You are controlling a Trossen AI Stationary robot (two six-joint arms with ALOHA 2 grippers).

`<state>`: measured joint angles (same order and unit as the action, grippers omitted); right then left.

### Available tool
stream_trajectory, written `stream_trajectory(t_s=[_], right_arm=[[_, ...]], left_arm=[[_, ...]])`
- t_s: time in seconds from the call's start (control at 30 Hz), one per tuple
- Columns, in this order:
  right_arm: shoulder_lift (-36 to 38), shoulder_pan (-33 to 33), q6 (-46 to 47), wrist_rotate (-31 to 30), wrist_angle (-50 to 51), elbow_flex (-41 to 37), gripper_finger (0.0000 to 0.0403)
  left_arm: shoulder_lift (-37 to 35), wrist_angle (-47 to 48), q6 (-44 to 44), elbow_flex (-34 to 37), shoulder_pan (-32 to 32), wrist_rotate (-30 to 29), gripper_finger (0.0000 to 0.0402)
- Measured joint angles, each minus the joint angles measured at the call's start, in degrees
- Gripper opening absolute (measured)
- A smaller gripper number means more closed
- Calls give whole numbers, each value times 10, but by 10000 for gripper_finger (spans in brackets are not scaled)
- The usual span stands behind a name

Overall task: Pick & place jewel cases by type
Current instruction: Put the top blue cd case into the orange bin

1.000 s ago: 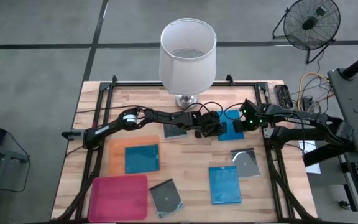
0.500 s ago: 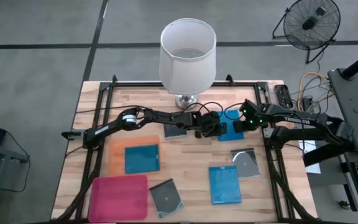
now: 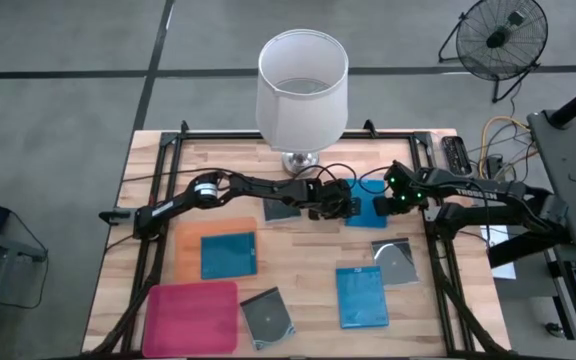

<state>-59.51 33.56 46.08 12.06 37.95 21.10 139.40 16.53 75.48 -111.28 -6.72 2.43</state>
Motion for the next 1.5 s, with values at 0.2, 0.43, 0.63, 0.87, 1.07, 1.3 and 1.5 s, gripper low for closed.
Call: stream_trajectory(t_s=[0.2, 0.43, 0.63, 0.87, 1.07, 1.3, 1.5], right_arm=[[0, -1, 0, 9, -3, 0, 9], [0, 0, -2, 8, -15, 0, 9], [0, 0, -1, 4, -15, 0, 9], [0, 0, -2, 1, -15, 0, 8], [0, 0, -2, 2, -15, 0, 8], [1, 0, -7, 1, -15, 0, 8], [2, 0, -11, 2, -15, 0, 8]], left_arm=[[-11, 29, -21, 7, -4, -14, 131], [-19, 76, -55, 7, -7, -18, 131], [-21, 116, -66, 7, -7, -20, 131], [-22, 109, -64, 18, -7, -22, 131], [-22, 82, -53, 48, -7, -21, 131], [-42, 15, -62, 97, -7, -11, 131], [-51, -88, -64, 164, -8, -4, 131]])
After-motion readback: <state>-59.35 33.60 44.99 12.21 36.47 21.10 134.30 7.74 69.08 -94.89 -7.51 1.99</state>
